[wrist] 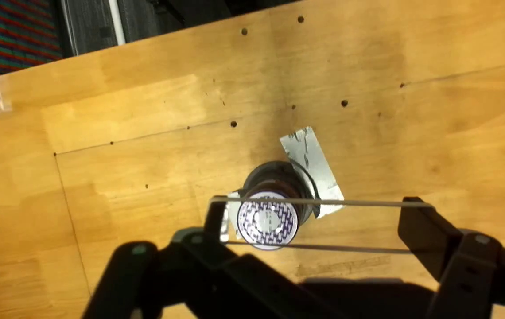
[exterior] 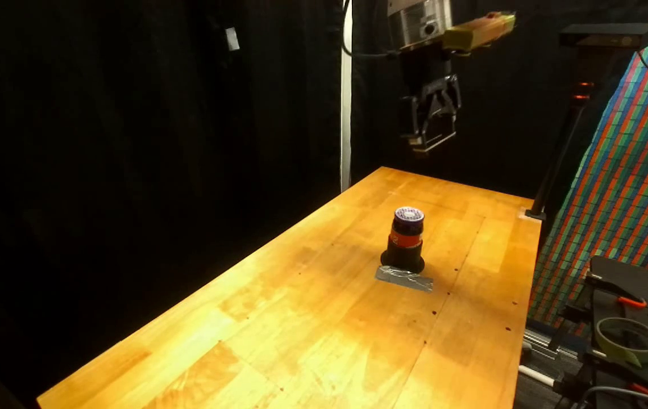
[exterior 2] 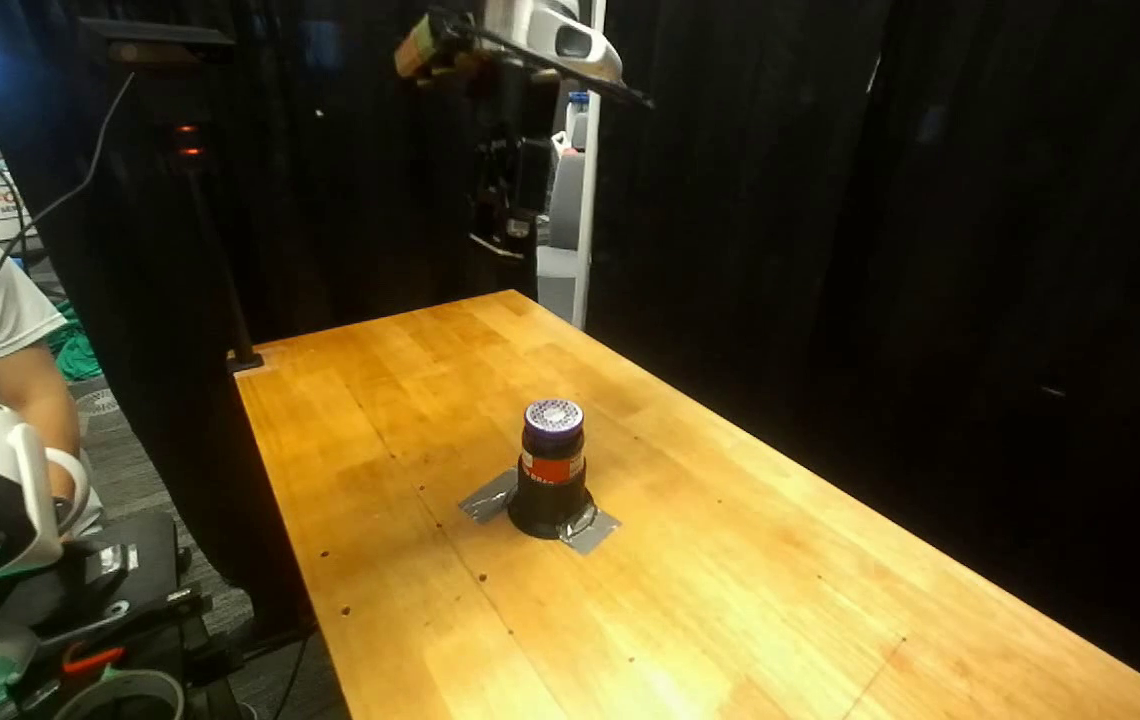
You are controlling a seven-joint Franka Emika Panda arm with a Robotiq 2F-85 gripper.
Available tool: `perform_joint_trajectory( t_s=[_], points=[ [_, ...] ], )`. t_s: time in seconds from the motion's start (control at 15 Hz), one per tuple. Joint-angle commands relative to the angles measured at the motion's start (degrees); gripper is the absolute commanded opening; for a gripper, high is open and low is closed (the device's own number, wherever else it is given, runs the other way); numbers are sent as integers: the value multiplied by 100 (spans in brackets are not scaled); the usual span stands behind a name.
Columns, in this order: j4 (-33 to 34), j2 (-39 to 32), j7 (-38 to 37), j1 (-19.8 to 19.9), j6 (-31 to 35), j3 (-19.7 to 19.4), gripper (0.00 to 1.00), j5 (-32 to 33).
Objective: Put the rubber band on the jar.
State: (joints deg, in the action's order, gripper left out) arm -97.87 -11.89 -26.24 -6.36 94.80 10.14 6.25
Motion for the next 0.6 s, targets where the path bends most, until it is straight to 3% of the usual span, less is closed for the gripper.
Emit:
perform_joint_trajectory(
  t_s=[0.0, 0.53],
  points=[
    [954, -1034, -543, -345, 33, -319, 100, 404],
    [1756, -2226, -823, -604, 28, -922, 100, 567]
  ],
)
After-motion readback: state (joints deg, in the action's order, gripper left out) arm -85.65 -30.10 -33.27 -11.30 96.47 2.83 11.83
